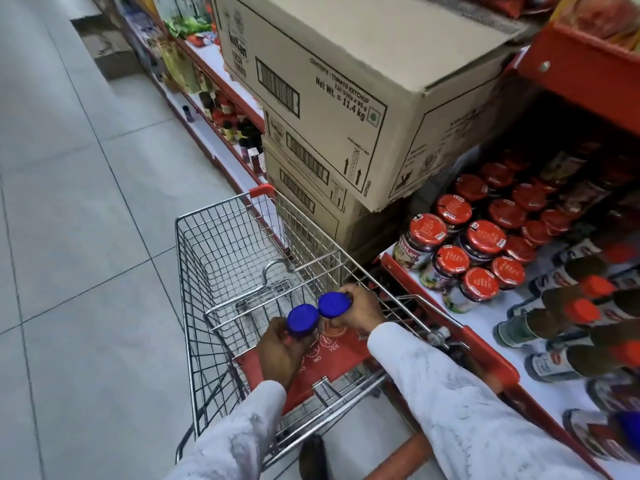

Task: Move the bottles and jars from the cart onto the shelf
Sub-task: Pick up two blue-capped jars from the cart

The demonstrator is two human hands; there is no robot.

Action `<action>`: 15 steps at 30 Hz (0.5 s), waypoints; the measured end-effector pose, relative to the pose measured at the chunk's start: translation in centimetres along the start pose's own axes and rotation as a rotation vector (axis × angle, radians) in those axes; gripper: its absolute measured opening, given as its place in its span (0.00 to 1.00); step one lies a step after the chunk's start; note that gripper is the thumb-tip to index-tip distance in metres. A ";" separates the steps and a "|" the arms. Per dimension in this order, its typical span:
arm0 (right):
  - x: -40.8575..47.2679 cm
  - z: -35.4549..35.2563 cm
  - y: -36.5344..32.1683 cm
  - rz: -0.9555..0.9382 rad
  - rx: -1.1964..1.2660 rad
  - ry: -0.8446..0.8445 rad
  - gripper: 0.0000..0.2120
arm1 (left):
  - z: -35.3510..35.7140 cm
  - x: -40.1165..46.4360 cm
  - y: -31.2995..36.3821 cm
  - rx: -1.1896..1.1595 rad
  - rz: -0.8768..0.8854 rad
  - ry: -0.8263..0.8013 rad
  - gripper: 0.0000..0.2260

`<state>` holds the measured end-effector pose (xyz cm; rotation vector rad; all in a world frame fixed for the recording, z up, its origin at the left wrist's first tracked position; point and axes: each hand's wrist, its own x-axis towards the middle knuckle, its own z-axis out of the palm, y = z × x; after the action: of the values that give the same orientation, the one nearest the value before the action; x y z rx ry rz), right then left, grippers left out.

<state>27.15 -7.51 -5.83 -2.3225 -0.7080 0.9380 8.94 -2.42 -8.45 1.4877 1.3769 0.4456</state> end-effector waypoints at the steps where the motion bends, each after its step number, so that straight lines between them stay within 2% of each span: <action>1: -0.3 -0.4 -0.2 0.001 0.007 -0.001 0.32 | -0.1 -0.2 0.1 -0.001 0.015 -0.022 0.21; 7: -4.5 -5.2 -1.4 -0.149 0.055 0.118 0.34 | -1.8 -1.6 4.5 -0.025 0.131 -0.087 0.25; 12: -13.3 -12.7 -1.8 -0.306 0.248 0.257 0.28 | -2.9 -5.4 10.0 -0.076 0.339 -0.157 0.26; 15: -18.8 -17.0 0.1 -0.338 0.338 0.330 0.24 | -1.9 -8.9 13.4 -0.110 0.456 -0.217 0.24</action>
<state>28.03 -24.21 13.17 -1.9177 -0.7099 0.4647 11.88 -7.28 6.72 1.7034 0.8270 0.6120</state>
